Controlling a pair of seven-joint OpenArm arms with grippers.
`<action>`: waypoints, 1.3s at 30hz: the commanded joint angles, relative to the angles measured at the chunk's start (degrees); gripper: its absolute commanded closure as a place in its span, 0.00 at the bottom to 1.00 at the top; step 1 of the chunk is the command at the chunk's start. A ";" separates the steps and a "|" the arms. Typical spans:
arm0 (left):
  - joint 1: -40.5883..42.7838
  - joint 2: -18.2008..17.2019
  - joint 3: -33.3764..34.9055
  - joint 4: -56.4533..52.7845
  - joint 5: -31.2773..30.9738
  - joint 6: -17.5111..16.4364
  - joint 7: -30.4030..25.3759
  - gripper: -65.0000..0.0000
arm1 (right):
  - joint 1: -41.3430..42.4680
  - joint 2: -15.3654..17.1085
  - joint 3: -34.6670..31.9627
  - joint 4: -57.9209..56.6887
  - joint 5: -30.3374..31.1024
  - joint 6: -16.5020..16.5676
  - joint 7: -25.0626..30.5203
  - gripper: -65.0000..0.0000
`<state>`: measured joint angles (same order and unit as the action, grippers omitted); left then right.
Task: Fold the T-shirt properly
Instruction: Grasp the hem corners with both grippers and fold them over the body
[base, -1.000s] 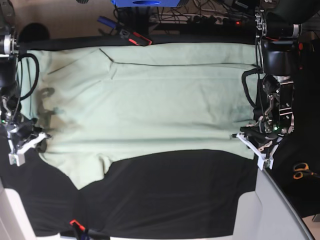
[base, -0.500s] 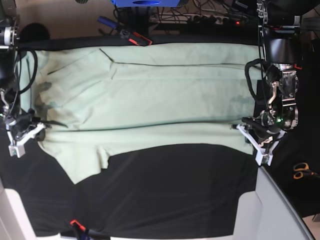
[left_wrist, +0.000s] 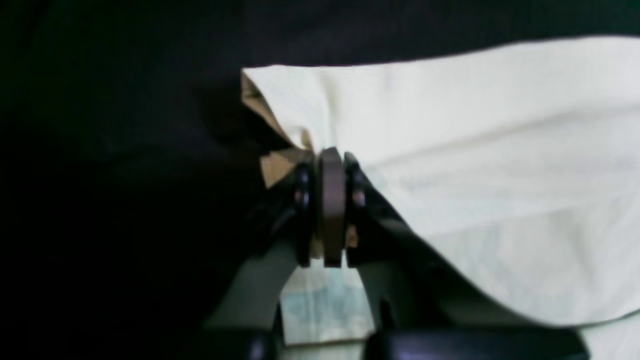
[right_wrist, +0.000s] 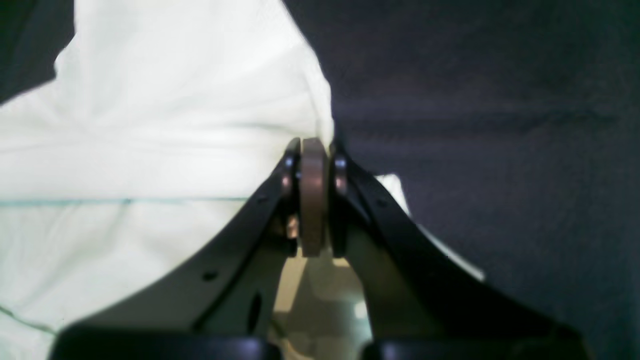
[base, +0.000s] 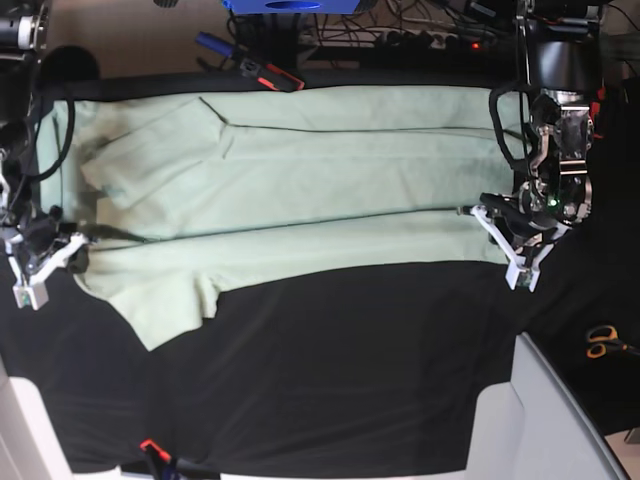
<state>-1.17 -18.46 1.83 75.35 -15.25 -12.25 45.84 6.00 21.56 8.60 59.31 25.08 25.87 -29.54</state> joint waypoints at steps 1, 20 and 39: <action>-0.37 -1.01 -0.29 1.62 -0.01 0.34 -0.79 1.00 | 0.46 0.72 0.32 1.57 0.55 0.11 0.40 1.00; -2.74 -1.01 -0.29 1.44 0.08 0.60 -1.14 1.00 | -0.24 -1.39 0.23 2.27 0.55 0.02 -1.45 1.00; -2.57 -1.10 -0.29 -1.29 0.08 0.60 -0.97 1.00 | -1.12 -1.39 0.32 2.27 0.63 0.02 -2.15 0.98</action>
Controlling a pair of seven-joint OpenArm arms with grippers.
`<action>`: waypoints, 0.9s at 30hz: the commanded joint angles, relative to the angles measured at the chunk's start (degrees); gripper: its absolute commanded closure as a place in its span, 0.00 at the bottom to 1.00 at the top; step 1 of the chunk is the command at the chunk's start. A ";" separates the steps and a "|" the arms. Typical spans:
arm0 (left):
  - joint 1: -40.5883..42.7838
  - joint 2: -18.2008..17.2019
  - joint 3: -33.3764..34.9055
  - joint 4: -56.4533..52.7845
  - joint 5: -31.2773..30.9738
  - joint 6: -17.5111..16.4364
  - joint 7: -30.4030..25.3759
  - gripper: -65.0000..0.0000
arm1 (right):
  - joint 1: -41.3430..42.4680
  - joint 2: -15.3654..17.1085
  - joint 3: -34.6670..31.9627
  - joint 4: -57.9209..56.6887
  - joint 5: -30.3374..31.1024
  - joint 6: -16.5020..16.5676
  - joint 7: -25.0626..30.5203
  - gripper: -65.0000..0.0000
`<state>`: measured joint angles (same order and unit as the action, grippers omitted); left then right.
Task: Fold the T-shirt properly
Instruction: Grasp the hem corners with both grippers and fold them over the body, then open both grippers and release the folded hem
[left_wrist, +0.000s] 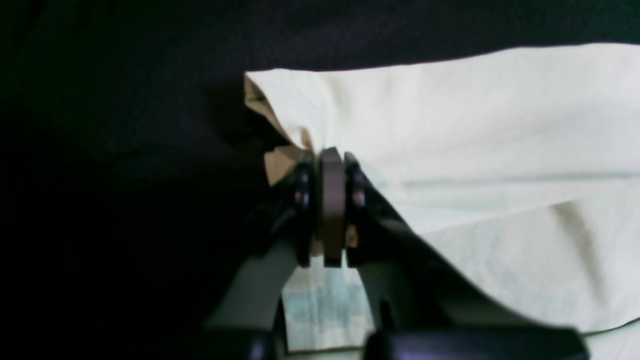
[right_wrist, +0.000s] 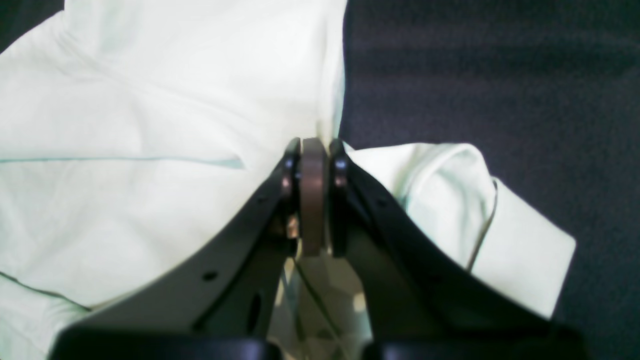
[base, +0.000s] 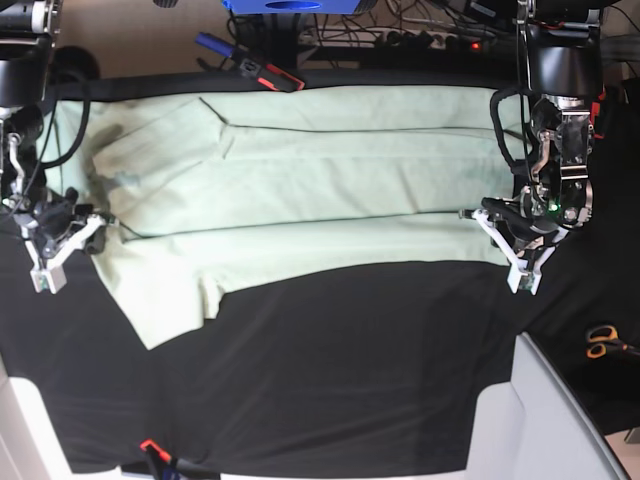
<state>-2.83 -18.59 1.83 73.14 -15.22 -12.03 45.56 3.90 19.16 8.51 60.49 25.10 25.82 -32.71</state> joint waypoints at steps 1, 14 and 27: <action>-0.91 -1.06 -0.29 1.01 0.06 0.38 -0.59 1.00 | 0.98 1.02 0.50 1.09 0.70 0.07 0.23 0.95; -0.99 -3.43 -3.98 1.54 -0.03 0.21 5.38 0.42 | 0.45 -0.65 2.70 7.95 0.79 0.07 -3.64 0.35; -0.99 -3.52 -15.85 7.52 -0.03 0.21 5.74 0.28 | 10.21 -1.36 3.40 -0.49 0.35 0.07 -4.70 0.35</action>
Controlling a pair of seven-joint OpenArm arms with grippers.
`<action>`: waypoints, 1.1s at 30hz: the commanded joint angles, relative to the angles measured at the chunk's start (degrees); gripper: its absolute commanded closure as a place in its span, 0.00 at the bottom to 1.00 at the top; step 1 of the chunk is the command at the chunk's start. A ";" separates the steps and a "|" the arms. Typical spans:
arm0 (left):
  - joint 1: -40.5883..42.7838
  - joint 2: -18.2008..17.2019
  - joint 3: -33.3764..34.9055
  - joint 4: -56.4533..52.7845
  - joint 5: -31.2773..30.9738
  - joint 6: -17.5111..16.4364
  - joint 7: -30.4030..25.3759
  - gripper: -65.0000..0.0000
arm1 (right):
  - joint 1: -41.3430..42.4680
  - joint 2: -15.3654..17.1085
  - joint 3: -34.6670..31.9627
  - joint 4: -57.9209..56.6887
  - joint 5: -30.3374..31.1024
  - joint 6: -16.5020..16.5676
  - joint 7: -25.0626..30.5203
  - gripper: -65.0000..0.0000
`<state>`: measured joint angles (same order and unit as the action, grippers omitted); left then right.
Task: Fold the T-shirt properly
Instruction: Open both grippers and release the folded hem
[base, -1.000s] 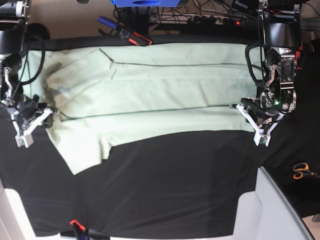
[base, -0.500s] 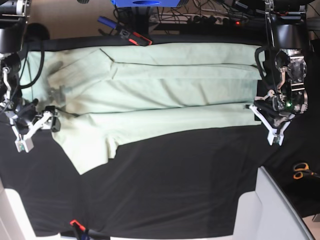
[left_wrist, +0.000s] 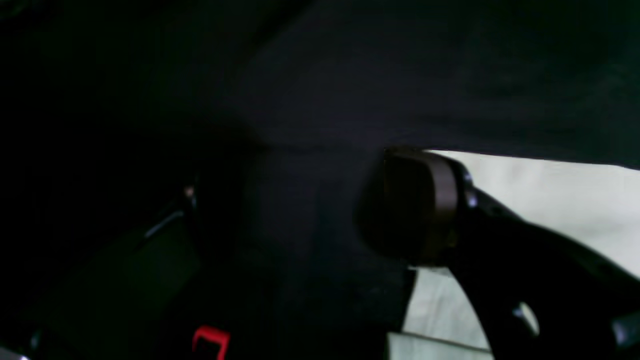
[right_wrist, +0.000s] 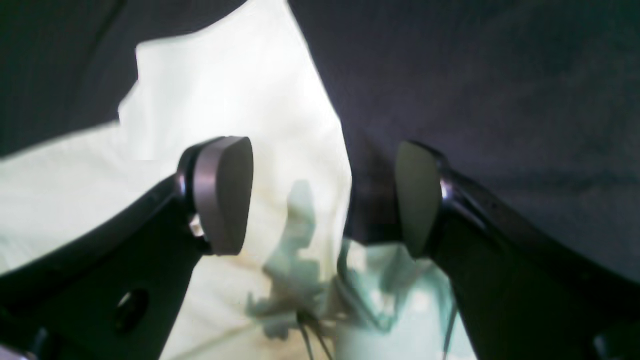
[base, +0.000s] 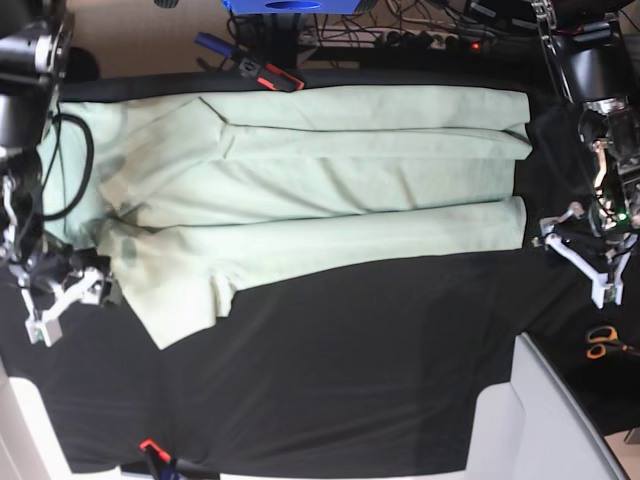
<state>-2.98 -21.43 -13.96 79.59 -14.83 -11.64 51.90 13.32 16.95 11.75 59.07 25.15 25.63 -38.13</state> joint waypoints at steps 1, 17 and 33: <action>-0.66 -1.03 -0.86 1.07 -0.42 -0.27 -0.60 0.28 | 1.84 0.85 0.16 -1.27 0.22 0.35 0.81 0.35; 0.57 -1.73 -4.99 0.54 -0.95 -0.36 -0.69 0.28 | 1.14 -1.87 0.34 -3.20 -11.12 0.44 0.81 0.49; -10.77 2.13 -3.85 -15.11 -0.95 -0.62 -1.13 0.20 | 1.05 -1.87 0.34 -3.29 -11.21 0.44 0.63 1.00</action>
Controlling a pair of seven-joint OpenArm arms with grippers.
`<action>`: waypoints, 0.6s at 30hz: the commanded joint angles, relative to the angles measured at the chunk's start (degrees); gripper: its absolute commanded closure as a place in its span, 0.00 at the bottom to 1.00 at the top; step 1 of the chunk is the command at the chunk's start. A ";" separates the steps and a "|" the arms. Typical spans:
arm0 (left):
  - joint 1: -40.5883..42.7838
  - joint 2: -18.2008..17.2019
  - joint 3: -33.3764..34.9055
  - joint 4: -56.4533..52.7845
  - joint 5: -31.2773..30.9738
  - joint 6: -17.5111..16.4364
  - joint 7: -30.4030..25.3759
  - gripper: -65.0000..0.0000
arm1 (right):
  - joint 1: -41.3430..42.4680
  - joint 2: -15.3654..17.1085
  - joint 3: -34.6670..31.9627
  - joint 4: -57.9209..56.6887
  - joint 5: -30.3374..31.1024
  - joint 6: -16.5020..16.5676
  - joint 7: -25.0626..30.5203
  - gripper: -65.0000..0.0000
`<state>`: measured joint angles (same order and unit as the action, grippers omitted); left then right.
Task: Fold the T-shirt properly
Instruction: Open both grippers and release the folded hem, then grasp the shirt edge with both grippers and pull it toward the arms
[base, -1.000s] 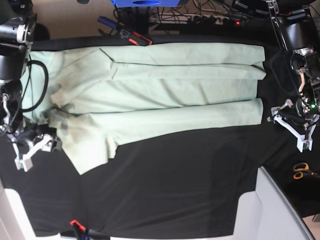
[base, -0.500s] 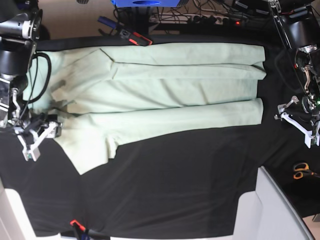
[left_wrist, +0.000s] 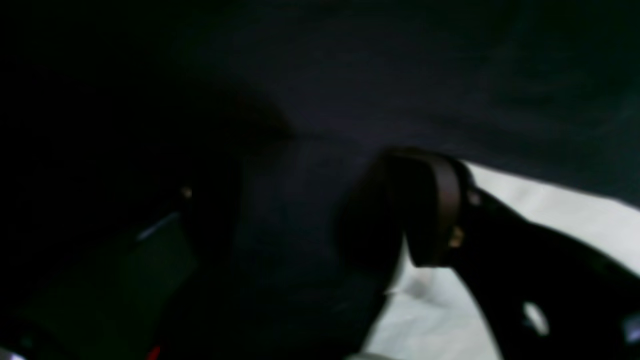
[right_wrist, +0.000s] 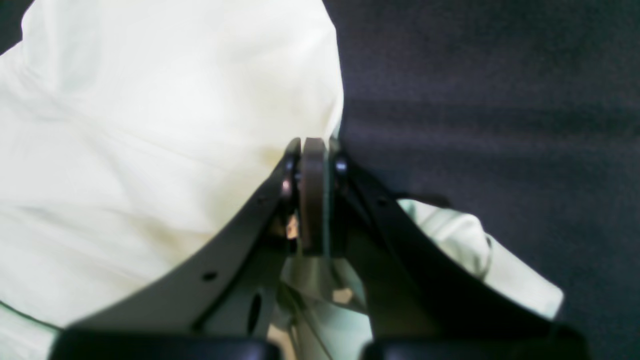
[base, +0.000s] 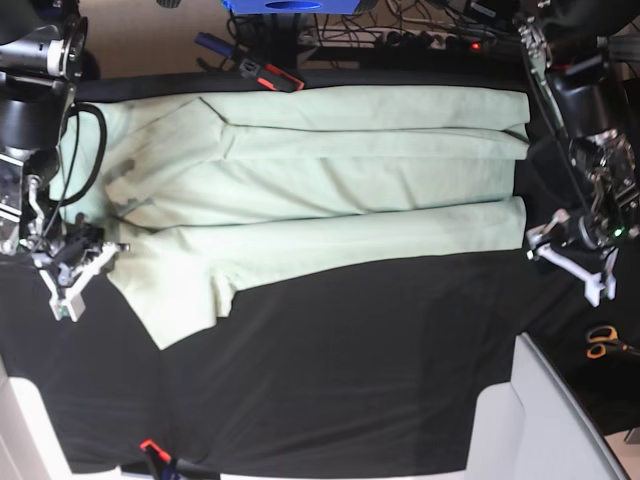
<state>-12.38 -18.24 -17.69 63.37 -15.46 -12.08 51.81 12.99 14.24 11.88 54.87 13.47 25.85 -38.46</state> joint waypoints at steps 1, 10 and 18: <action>-2.34 -0.88 1.30 -0.21 -0.32 -0.98 -1.04 0.18 | 1.38 0.84 0.21 0.91 0.46 0.22 0.96 1.00; -8.32 0.35 7.19 -13.04 -0.32 -2.56 -3.86 0.17 | 1.38 0.93 0.21 0.91 0.46 0.31 0.96 1.00; -6.65 0.44 7.19 -13.22 -0.32 -2.56 -3.94 0.17 | 1.38 1.10 0.21 0.91 0.46 0.31 0.96 1.00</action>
<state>-18.17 -16.84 -10.35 49.25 -15.44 -14.85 48.38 12.99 14.50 11.88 54.87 13.30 25.96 -38.46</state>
